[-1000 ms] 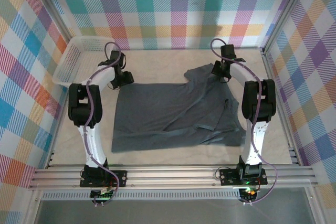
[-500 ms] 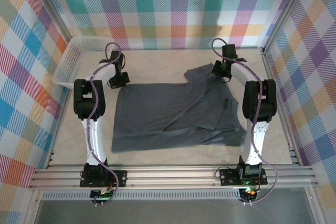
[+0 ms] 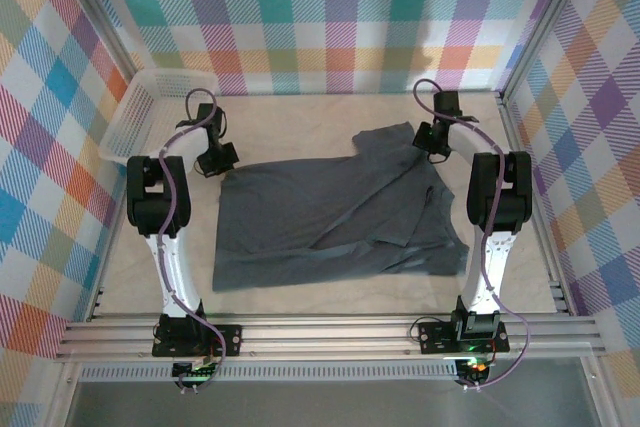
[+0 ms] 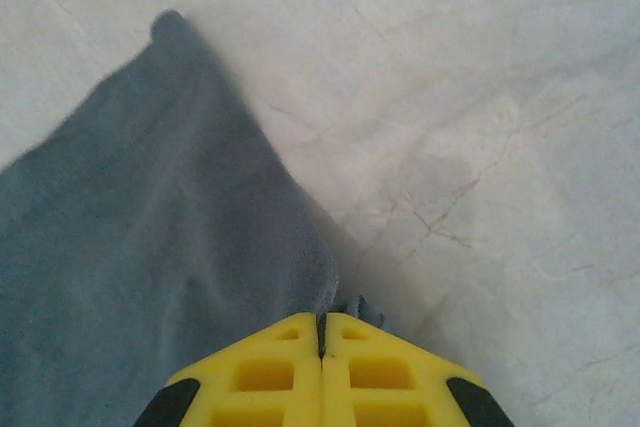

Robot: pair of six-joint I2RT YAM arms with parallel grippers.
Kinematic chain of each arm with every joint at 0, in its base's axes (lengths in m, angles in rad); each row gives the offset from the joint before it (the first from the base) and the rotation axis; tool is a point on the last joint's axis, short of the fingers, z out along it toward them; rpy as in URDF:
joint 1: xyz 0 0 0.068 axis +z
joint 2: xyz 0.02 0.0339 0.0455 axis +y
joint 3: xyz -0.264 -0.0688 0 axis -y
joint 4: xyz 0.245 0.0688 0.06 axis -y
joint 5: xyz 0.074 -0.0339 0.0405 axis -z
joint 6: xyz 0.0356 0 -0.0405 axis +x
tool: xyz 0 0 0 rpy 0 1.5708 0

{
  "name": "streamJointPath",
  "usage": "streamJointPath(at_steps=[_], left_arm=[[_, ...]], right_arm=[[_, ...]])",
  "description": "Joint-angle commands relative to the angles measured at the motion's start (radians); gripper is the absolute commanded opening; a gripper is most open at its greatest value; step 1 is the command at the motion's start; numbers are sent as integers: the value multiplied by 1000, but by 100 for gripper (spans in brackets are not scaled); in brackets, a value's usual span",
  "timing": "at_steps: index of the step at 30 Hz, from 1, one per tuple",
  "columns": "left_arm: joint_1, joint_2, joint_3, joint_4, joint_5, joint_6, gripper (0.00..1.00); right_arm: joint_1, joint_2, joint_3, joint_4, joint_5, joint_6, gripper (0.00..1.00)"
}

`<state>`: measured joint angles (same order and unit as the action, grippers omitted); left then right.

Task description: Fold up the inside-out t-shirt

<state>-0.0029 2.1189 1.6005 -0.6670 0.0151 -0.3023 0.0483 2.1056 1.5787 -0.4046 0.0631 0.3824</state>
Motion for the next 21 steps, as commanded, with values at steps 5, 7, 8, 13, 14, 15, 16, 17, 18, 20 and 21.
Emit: streamJointPath(at_steps=[5,7,8,13,14,15,16,17,18,20,21], left_arm=[[21,-197,-93,39,71,-27,0],[21,-242,-139,53,66,-29,0],[21,-265,-166,54,51,-29,0],[21,-366,-328,85,-24,-49,0],[21,-377,-357,98,-22,-53,0],[21,-381,-377,105,-17,-54,0],[21,-382,-393,109,-10,-59,0],[21,-381,-402,112,1,-60,0],[21,-380,-407,113,10,-62,0],[21,-391,-410,111,18,-63,0],[21,-402,-410,108,19,-64,0]], right_arm=[[0,-182,-170,178,125,-14,0],[0,-236,-261,278,146,-28,0],[1,-263,-301,320,154,-32,0],[-1,-354,-468,417,172,-28,0],[-1,-363,-499,434,172,-25,0],[-4,-367,-502,421,167,-13,0],[-5,-372,-502,398,164,-11,0],[-5,-376,-504,385,163,-11,0],[-5,-383,-506,382,162,-11,0],[-6,-409,-509,356,165,-4,0],[-6,-424,-516,352,168,1,0]])
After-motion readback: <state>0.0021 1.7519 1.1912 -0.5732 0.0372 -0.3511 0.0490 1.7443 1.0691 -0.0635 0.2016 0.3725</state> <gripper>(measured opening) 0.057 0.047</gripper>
